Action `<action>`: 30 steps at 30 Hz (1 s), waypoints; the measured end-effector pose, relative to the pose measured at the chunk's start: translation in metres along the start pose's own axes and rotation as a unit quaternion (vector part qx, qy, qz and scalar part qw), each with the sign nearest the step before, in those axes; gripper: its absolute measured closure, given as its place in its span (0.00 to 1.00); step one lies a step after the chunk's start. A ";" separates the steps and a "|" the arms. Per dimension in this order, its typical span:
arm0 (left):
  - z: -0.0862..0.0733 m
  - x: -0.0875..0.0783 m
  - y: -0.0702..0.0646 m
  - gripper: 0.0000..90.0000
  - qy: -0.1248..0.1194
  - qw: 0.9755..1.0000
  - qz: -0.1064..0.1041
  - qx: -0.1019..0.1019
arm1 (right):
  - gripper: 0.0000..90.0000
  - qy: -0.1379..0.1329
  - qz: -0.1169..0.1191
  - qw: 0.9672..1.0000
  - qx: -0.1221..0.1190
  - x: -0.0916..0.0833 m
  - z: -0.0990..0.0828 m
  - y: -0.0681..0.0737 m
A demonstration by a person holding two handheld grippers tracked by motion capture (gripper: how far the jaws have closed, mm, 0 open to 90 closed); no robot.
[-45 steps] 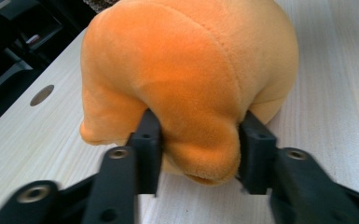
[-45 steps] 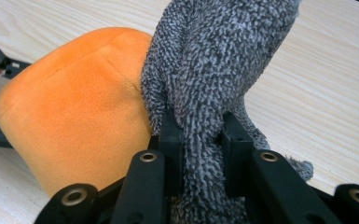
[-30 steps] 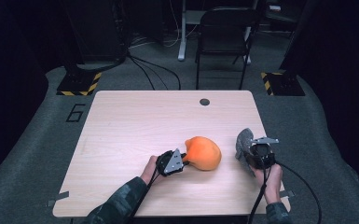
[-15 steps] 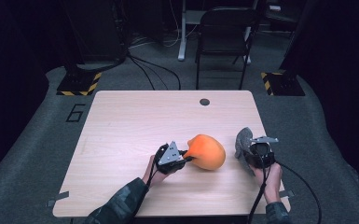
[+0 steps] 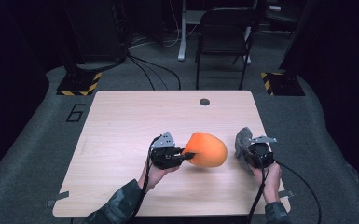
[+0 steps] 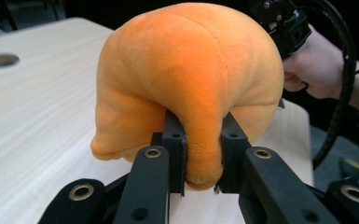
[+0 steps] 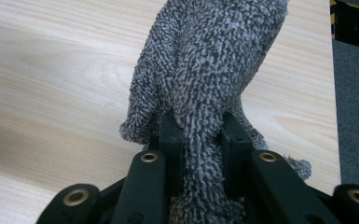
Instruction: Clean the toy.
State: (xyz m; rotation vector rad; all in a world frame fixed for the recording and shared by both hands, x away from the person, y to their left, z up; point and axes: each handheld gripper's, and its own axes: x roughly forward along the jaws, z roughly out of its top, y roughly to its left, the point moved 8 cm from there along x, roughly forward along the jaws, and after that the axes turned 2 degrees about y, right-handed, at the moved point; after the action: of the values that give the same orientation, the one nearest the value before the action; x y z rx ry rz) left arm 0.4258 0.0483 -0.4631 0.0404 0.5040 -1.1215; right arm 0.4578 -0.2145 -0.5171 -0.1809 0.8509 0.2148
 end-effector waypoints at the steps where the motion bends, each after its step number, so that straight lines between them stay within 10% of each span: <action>1: -0.001 0.000 0.001 0.86 0.001 1.000 -0.003 -0.014 | 0.83 -0.006 -0.002 1.000 0.001 0.001 0.001 0.000; 9: -0.020 0.009 0.018 0.86 0.028 0.996 0.001 -0.083 | 0.83 -0.009 -0.005 1.000 -0.002 -0.004 0.002 -0.001; 16: -0.043 0.023 0.037 0.85 0.043 0.988 -0.005 -0.147 | 0.83 -0.040 0.018 0.999 -0.020 -0.023 0.020 0.015; 21: -0.043 0.023 0.038 0.83 0.041 0.988 0.000 -0.147 | 0.83 -0.097 0.079 0.990 -0.061 -0.057 0.053 0.073; 27: -0.043 0.023 0.035 0.82 0.041 0.989 0.004 -0.140 | 0.83 -0.097 0.146 0.976 -0.129 -0.064 0.072 0.161; 30: -0.044 0.024 0.031 0.82 0.046 0.991 0.012 -0.123 | 0.83 -0.075 0.139 0.979 -0.130 -0.046 0.066 0.173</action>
State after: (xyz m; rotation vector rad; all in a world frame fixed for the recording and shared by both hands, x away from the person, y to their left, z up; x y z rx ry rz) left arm 0.4451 0.0538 -0.5188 -0.1163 0.7201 -1.0301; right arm 0.4308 -0.0372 -0.4521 -0.2859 0.6937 0.5959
